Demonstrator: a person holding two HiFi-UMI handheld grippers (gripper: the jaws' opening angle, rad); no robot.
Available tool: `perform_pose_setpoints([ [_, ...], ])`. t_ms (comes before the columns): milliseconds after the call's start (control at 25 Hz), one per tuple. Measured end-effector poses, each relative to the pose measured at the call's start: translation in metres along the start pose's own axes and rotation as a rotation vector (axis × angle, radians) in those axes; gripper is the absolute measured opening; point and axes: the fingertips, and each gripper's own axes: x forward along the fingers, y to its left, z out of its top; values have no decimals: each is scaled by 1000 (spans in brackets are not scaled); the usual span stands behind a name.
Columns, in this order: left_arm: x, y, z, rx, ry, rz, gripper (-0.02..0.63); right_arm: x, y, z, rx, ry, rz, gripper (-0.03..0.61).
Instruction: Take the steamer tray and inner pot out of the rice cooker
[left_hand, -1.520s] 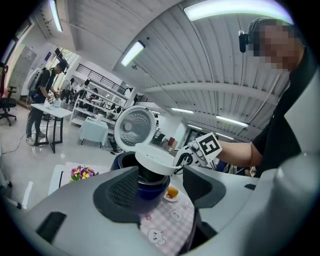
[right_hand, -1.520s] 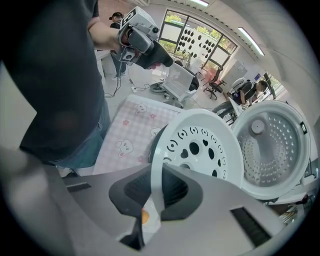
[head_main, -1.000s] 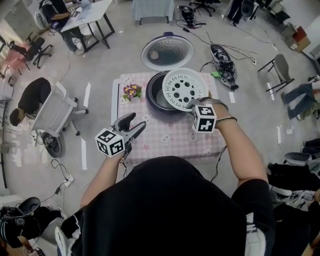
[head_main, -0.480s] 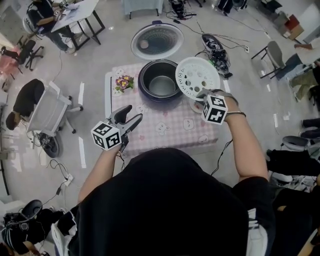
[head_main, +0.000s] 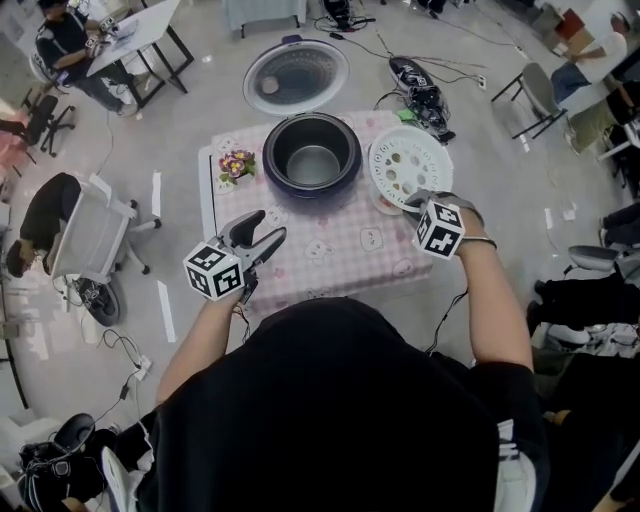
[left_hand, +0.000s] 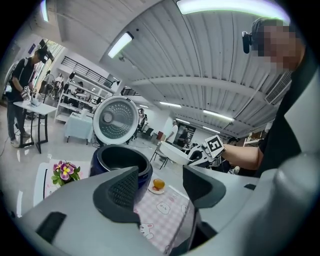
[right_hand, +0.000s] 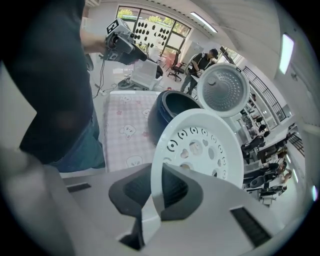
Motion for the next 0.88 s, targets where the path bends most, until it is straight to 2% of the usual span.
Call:
perform_pose_setpoints([
  [360, 11, -13, -10, 5, 39, -35, 296, 19, 50, -46, 123, 29, 53, 26],
  [880, 15, -13, -18, -2, 69, -36, 296, 80, 108, -105, 309, 96, 124, 26],
])
